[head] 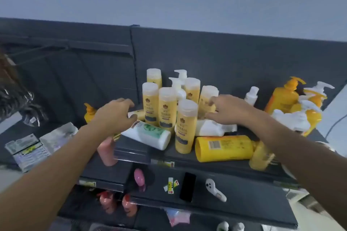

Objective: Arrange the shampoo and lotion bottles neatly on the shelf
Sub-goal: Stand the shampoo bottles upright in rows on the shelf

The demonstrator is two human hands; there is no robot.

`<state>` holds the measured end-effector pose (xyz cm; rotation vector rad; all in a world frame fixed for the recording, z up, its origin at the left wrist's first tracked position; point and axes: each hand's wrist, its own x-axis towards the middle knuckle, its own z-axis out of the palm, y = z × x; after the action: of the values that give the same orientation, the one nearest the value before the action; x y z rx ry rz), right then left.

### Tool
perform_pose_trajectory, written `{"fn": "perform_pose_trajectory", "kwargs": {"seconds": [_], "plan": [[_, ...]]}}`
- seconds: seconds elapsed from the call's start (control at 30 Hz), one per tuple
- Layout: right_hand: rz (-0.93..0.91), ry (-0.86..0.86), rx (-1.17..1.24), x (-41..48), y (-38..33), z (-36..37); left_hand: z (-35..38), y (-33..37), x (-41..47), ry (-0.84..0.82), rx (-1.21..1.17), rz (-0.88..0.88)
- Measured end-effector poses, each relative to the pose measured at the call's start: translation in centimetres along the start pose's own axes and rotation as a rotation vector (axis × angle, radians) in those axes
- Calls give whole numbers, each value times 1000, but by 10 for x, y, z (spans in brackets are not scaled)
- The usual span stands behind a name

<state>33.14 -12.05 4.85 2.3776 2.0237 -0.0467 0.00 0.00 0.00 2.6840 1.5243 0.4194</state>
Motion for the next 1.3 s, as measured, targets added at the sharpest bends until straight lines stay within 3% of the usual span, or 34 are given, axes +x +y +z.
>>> {"fn": "perform_pose_trajectory", "kwargs": {"seconds": [0.2,0.5,0.73,0.93,1.13,1.3], "plan": [[117,-299,-137,6,15,26,35,-50,14,-313,168,-13],[66,-198,-166,9,23,58,79,-61,46,-459,174,154],[130,-159,-87,17,32,35,91,-62,64,-546,112,139],[69,-89,-225,33,11,-3,86,-58,68,-523,183,182],[-79,-11,-183,51,-13,-29,63,-49,64,-443,294,269],[-97,17,-74,68,-14,-31,24,-25,68,-294,416,396]]}}
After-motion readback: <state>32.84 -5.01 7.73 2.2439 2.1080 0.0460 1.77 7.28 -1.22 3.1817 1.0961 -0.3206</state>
